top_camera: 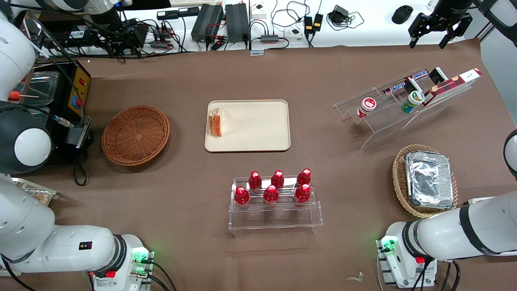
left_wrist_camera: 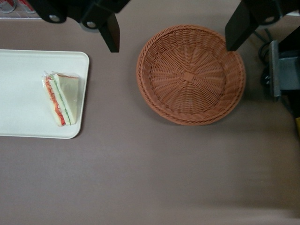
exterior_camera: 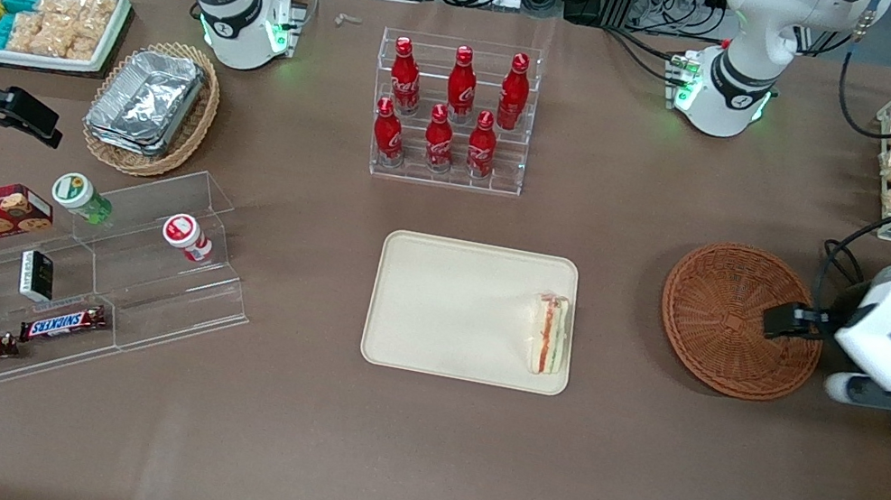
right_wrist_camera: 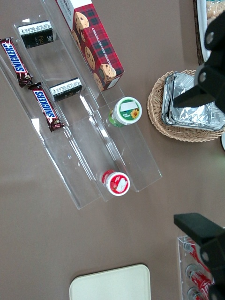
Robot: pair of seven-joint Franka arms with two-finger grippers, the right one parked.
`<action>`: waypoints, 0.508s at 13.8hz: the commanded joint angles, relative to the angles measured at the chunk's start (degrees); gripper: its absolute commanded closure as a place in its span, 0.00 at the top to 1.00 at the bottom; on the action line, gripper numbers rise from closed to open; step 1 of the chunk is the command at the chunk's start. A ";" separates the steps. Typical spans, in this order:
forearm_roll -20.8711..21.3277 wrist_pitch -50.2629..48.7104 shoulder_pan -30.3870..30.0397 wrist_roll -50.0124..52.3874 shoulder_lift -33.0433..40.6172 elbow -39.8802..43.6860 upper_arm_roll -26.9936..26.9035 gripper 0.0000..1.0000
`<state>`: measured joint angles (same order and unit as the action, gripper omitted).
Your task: Place sandwich from basket to tray
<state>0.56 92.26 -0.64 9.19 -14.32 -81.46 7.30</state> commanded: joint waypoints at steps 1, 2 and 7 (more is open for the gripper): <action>-0.38 -4.35 -3.56 -0.13 0.17 4.01 0.70 1.00; -0.21 -5.93 -3.93 -0.13 0.17 4.81 0.70 1.00; -0.03 -7.00 -3.93 0.57 -0.35 5.69 0.70 1.00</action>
<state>0.52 86.71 -4.39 9.23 -14.04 -77.12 7.43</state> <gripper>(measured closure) 0.000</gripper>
